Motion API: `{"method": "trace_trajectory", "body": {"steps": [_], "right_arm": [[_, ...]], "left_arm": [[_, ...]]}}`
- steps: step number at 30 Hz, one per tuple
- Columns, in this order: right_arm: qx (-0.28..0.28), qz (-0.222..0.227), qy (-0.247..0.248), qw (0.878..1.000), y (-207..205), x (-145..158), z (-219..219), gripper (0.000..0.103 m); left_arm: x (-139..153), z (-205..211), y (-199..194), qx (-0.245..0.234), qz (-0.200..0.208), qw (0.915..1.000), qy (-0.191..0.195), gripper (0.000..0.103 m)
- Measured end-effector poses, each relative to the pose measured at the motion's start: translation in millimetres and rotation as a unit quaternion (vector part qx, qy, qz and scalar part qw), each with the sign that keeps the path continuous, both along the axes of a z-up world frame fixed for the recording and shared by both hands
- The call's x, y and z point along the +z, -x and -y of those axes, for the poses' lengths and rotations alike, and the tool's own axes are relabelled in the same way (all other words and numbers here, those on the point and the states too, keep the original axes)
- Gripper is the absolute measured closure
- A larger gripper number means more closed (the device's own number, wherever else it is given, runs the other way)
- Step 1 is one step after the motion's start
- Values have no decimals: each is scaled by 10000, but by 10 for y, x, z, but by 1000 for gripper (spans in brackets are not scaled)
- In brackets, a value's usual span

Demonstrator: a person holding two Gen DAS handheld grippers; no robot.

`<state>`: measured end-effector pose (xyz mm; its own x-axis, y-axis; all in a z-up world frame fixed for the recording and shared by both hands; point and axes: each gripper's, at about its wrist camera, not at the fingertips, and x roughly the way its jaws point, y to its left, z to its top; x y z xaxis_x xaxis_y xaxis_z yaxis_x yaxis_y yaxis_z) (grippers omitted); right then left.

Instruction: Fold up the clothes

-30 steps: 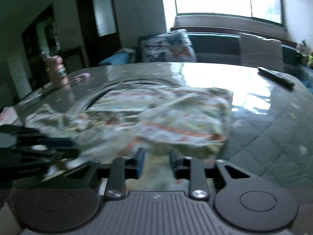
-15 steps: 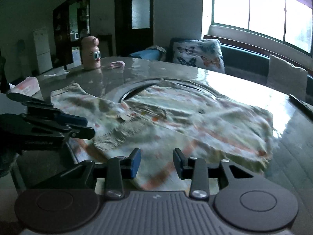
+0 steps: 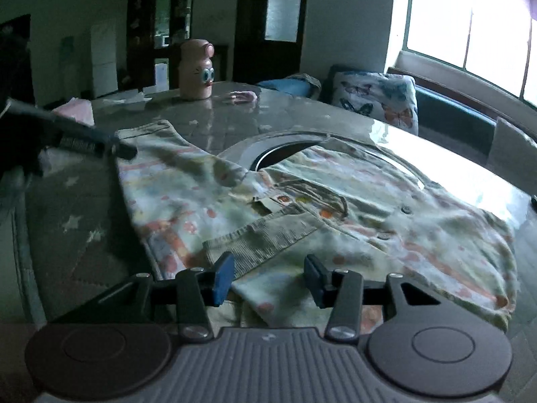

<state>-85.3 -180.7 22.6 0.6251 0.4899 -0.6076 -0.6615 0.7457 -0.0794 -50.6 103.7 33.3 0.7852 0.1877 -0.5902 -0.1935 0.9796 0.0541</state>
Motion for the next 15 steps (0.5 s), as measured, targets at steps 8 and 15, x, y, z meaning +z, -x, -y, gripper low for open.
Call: {"method": "trace_trajectory", "body": {"steps": [8, 15], "right_arm": [[173, -69, -37, 9998, 3, 2, -76, 57], [183, -79, -84, 9998, 36, 22, -98, 56]], "left_arm": [[-70, -643, -180, 1119, -64, 9934, 228, 64], [-149, -842, -248, 1196, -91, 9914, 517, 70]]}}
